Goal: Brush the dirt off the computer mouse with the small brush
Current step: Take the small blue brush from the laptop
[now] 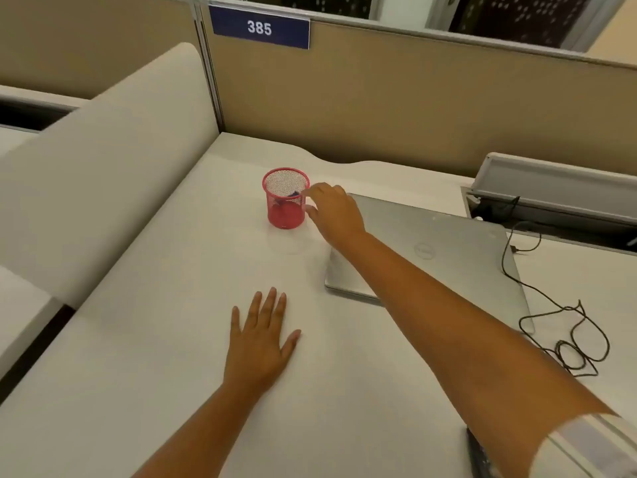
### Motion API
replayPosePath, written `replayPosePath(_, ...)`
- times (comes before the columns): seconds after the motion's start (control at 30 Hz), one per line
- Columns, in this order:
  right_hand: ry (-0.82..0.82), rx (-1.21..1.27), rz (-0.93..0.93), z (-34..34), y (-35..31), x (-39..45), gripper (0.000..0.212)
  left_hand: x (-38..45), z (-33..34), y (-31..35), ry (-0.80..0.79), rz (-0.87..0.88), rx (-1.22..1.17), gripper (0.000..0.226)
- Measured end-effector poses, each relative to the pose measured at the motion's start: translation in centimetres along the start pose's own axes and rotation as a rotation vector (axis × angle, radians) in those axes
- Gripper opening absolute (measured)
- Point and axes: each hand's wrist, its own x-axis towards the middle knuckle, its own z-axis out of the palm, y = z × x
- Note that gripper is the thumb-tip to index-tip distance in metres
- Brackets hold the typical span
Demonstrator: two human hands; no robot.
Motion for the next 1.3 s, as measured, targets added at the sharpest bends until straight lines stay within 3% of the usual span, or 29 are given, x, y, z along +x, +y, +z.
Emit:
replayPosePath(0.2,-0.173,-0.150,-0.046,1.2,-0.6,2.3,0.043,0.4,0.3,-0.2,0.048,0.005,0.020,0.071)
replayPosePath(0.43,-0.198,-0.181,-0.025,1.3,-1.2,3.7,0.043,0.8,0.6,-0.4,0.045,0.012,0.009,0.072)
replayPosePath(0.57,-0.041,0.067,0.097,0.2,-1.6,3.9,0.033,0.8,0.5,-0.4,0.046,0.013,-0.007,0.073)
replayPosePath(0.77,0.291,0.657,0.468,-3.6,-0.7,1.3,0.025,0.8,0.3,-0.4,0.053,0.017,0.009,0.075)
replayPosePath(0.9,0.347,0.970,0.708,-6.8,1.6,-2.3,0.020,0.8,0.3,-0.4,0.055,0.021,0.008,0.078)
replayPosePath(1.03,0.253,1.236,0.948,-10.4,4.4,-8.4,0.018,0.8,0.3,-0.6,0.047,0.033,0.000,0.080)
replayPosePath(1.13,0.217,1.283,1.012,-12.5,7.2,-14.0,0.017,0.8,0.1,-0.7,0.040,0.041,-0.010,0.085)
replayPosePath(1.3,0.370,1.393,1.143,-14.5,12.5,-24.4,0.005,0.8,-0.4,-0.4,0.041,0.023,-0.072,0.082)
